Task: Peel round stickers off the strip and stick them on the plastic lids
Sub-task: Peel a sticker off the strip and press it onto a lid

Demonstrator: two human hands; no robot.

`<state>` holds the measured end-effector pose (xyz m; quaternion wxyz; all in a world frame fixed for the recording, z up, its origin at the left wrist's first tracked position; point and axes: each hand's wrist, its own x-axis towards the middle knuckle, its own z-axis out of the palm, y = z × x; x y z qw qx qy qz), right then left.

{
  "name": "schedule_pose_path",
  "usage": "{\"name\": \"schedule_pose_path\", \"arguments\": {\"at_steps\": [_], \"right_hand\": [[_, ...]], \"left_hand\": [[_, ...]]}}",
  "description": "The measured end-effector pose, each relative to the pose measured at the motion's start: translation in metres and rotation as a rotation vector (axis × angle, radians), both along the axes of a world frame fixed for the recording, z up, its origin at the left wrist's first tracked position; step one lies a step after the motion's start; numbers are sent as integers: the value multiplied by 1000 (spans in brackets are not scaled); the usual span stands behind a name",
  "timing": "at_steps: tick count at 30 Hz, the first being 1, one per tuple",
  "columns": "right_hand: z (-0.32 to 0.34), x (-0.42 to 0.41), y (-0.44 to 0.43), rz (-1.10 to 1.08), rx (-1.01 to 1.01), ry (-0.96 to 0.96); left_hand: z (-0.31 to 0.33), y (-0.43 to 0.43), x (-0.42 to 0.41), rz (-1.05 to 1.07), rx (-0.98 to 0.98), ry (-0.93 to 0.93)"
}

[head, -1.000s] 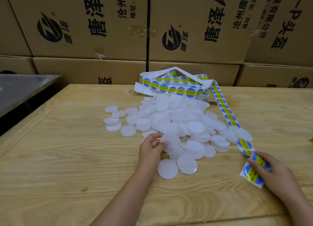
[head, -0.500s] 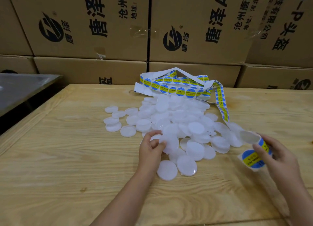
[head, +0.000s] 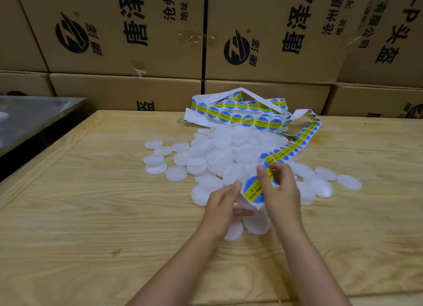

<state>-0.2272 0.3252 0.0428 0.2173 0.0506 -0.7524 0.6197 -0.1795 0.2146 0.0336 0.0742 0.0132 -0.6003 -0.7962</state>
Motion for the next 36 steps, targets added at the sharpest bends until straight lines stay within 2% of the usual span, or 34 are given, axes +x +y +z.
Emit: {"name": "schedule_pose_path", "arguments": {"at_steps": [4,9,14,19,27,30,33,36], "right_hand": [[-6,4,-6,73,140,-41],[-6,17,2,32,328,178],[-6,20,2,50,509,277],[-6,23,5,135,590,341],[-5,23,6,107,724,494],[-3,26,4,128,687,495],[2,32,5,257,534,441],[6,34,9,426,348,324]], "left_hand": [[0,-3,0,10,-78,26],[0,-12,-4,24,49,-9],[0,-16,-5,-48,183,-94],[1,-18,-8,-38,118,-176],[-3,-16,-11,71,-50,-143],[-3,-17,-11,74,-25,-144],[-2,-21,-10,46,27,-142],[-3,-24,-12,111,12,-125]]}}
